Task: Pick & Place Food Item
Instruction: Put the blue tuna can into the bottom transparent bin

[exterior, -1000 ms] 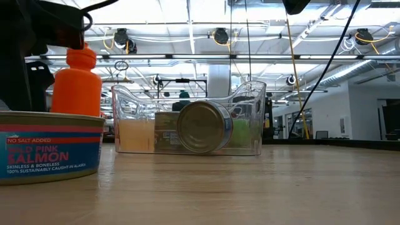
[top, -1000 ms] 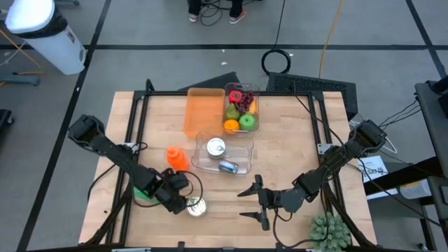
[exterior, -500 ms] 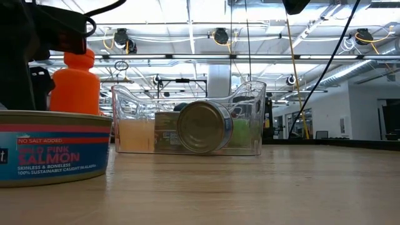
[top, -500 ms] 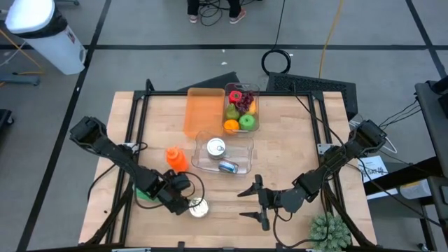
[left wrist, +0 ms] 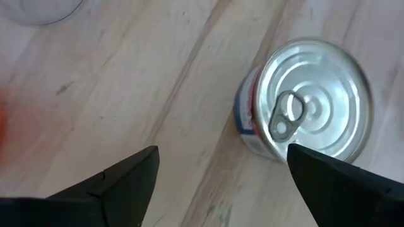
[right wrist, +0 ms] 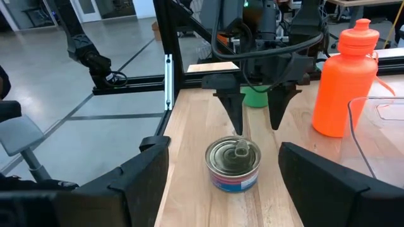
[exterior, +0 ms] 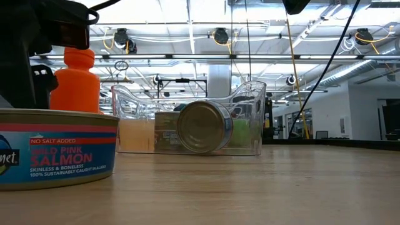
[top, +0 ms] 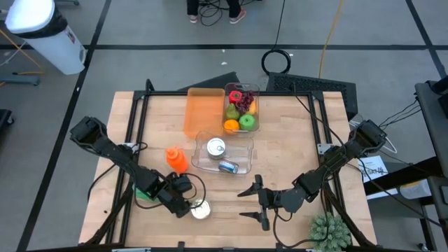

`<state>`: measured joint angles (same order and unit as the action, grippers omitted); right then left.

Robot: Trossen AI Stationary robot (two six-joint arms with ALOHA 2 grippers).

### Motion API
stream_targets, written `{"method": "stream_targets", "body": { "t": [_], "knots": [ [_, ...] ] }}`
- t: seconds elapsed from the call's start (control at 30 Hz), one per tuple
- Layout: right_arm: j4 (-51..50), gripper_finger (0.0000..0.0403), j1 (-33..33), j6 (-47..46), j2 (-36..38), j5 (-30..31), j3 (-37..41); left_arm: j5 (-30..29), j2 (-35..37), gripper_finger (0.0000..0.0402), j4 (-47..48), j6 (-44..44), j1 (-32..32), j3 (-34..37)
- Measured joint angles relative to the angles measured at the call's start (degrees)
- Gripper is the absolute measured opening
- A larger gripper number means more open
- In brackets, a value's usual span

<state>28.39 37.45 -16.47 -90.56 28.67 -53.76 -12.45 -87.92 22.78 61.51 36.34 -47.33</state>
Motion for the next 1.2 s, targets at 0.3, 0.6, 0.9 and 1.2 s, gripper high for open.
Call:
{"method": "stream_targets", "body": {
  "t": [0.3,0.6,0.9,1.2],
  "knots": [
    [-0.01,0.0281,0.0,0.0,0.0,0.0,0.0,-1.14,0.0,0.0363,-0.1,0.79,0.01,0.0],
    [-0.01,0.0281,0.0,0.0,0.0,0.0,0.0,-0.47,-2.64,0.0363,-2.34,0.31,-0.68,-0.04],
    [-0.01,0.0281,0.0,0.0,0.02,0.0,0.0,1.88,-1.97,0.0363,-0.58,0.3,-2.49,-0.07],
    [-0.06,0.0281,0.0,0.0,0.02,0.0,0.0,1.14,-2.5,0.0363,11.47,9.42,-2.51,-0.08]
  ]
}}
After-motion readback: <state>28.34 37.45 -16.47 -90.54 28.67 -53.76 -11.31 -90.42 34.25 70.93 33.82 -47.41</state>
